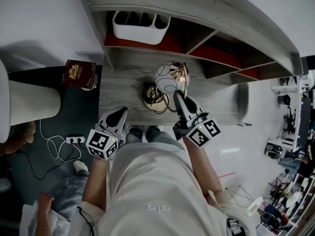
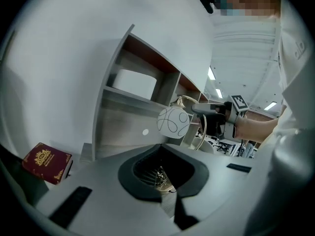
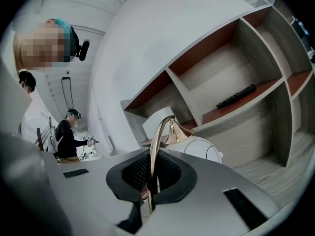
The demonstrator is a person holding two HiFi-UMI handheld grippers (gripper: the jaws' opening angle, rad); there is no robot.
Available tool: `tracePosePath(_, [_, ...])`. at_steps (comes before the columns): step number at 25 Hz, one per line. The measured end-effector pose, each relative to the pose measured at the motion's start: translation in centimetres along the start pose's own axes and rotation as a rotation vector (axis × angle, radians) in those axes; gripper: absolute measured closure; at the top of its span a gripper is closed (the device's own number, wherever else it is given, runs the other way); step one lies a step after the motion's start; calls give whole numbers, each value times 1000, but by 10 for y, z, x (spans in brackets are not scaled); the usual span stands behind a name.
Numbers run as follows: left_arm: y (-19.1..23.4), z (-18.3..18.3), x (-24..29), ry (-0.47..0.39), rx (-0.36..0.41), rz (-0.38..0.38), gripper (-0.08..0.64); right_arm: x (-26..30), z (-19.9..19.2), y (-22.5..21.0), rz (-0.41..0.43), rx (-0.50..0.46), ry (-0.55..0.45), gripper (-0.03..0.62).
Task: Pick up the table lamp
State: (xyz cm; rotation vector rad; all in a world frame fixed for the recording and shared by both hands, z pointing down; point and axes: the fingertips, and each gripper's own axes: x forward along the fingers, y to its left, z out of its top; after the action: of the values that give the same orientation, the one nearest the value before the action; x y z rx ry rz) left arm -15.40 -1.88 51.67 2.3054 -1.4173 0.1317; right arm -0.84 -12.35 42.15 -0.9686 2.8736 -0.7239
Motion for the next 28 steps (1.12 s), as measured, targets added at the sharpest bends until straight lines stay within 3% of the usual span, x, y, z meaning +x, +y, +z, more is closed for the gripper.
tracePosePath(16, [-57,-38,92,135,66,-165,543,-40,18,-46,-62,38,-44,565])
tracePosePath(19, [-66,-51,109,173,88,-188,500,-41,20,-51,-66,48,-50,565])
tracePosePath(21, [-72,-59,120,194,129,-204,457,-43,21,-53,-69,52,-53,565])
tracePosePath(28, [-96,-92,158,278,400,-271,407,-50,24,-63,-87,66,-65,565])
